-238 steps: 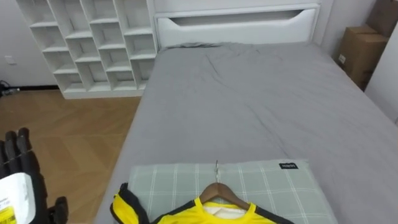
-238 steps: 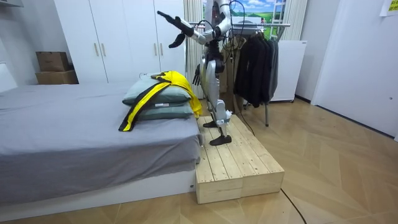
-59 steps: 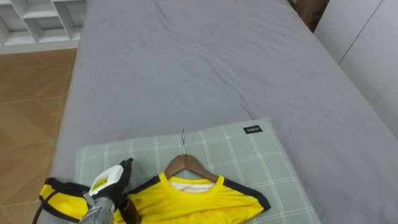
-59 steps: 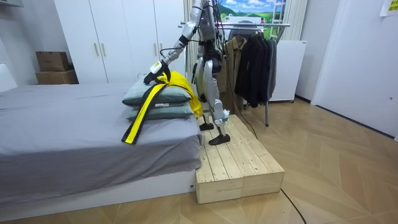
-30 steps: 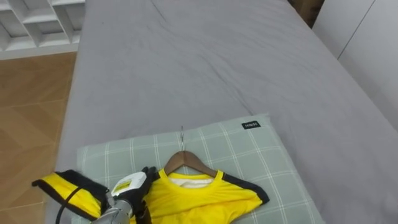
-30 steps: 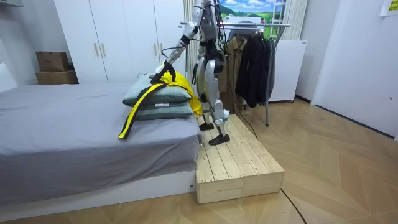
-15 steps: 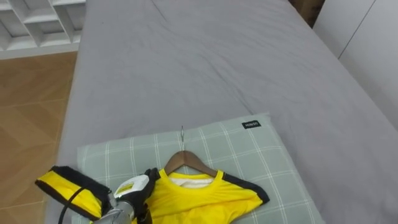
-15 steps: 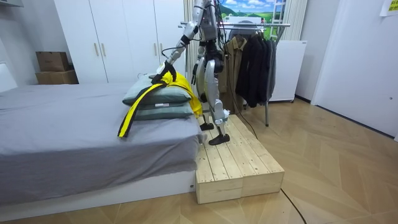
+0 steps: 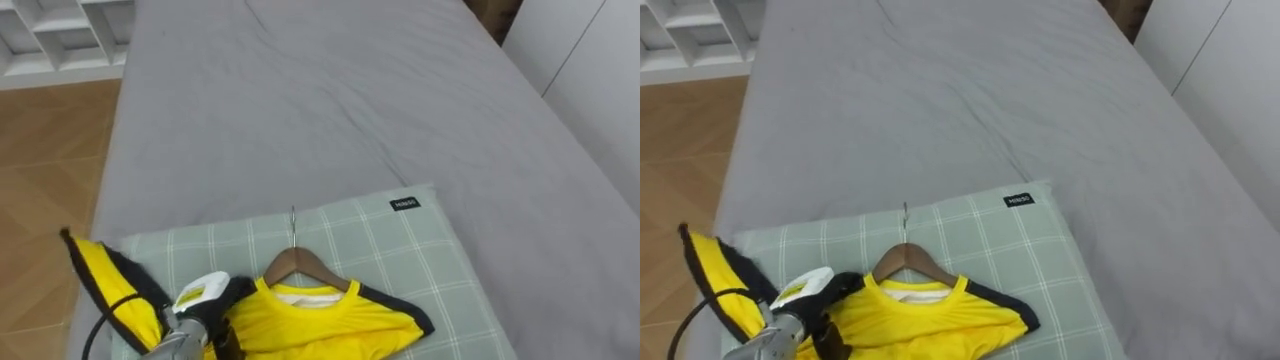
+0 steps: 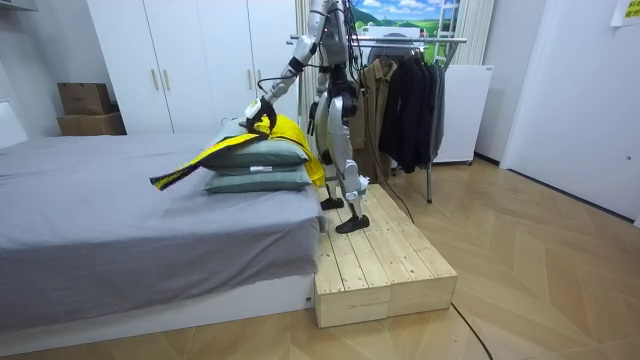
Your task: Hang clothes
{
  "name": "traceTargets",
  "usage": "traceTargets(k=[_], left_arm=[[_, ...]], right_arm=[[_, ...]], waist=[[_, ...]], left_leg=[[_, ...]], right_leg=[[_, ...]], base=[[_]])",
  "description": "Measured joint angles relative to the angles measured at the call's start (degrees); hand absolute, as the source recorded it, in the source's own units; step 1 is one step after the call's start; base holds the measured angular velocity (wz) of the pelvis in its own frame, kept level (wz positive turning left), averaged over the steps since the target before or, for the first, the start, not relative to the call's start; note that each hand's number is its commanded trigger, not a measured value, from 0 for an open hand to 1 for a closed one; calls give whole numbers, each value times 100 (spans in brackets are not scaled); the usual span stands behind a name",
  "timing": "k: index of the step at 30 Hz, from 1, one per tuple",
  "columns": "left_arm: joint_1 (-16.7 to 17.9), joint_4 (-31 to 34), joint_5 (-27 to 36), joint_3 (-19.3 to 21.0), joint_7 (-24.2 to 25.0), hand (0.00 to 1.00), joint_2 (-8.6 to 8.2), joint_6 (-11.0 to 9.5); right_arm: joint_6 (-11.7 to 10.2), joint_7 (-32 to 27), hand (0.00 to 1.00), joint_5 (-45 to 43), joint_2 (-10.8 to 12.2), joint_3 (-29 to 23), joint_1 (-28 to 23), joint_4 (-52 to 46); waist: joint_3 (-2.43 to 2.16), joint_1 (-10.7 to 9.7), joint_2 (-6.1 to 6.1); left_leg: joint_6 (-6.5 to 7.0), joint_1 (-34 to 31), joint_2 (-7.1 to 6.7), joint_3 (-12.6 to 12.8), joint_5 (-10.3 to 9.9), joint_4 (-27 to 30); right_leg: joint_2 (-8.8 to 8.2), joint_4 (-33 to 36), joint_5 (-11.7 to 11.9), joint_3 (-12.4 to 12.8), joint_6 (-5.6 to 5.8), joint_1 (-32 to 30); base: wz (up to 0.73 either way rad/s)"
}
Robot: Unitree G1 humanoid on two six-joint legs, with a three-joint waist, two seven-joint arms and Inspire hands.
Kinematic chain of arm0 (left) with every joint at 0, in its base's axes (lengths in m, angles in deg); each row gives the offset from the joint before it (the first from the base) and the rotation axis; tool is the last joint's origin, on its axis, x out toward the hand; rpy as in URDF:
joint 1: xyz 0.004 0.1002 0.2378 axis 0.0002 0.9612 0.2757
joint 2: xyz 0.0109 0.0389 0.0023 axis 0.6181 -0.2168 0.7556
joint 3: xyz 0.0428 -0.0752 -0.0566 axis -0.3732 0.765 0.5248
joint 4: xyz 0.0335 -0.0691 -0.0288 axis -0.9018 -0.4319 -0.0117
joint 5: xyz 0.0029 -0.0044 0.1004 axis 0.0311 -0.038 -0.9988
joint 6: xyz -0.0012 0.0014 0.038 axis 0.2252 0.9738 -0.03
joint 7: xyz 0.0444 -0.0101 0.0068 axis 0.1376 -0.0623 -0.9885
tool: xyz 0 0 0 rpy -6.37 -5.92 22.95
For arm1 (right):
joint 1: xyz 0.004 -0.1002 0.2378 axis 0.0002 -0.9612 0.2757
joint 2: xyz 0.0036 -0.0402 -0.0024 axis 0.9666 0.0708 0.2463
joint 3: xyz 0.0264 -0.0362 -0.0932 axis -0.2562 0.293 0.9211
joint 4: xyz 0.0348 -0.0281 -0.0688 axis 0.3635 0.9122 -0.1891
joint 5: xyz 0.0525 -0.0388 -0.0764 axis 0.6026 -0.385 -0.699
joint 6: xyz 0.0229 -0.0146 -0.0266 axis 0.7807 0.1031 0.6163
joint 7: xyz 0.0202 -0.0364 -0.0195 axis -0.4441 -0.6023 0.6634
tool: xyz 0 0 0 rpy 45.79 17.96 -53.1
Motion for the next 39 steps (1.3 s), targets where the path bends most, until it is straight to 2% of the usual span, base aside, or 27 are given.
traceTargets(k=[3, 12, 20, 39], left_arm=[[15, -18, 23, 21, -28, 95, 30, 2], [170, -383, 254, -29, -11, 96, -101, 12], [170, -388, 312, -16, 66, 100, -103, -2], [169, -390, 313, -68, 68, 100, -87, 5]], right_arm=[[0, 0, 0, -26, 31, 2, 7, -2], [-10, -8, 0, 5, 28, 55, 16, 0], [-13, -11, 0, 16, 11, 127, 31, -1], [-12, -85, 0, 21, 6, 211, 25, -54]], waist=[[-20, -13, -47], [-21, -7, -49], [-20, 8, -51], [-40, 16, -24]], left_leg=[[0, 0, -6, 0, 0, 3], [14, -4, -24, -1, 9, 3], [24, -16, -47, -15, 15, 4], [24, -83, -33, -25, 15, 91]], right_leg=[[-8, 2, -9, 0, 2, 0], [-29, 2, -9, -9, 2, -1], [-54, 2, -15, -22, 12, -3], [-59, -10, -15, -77, 13, 7]], base=[[0], [0], [0], [1]])
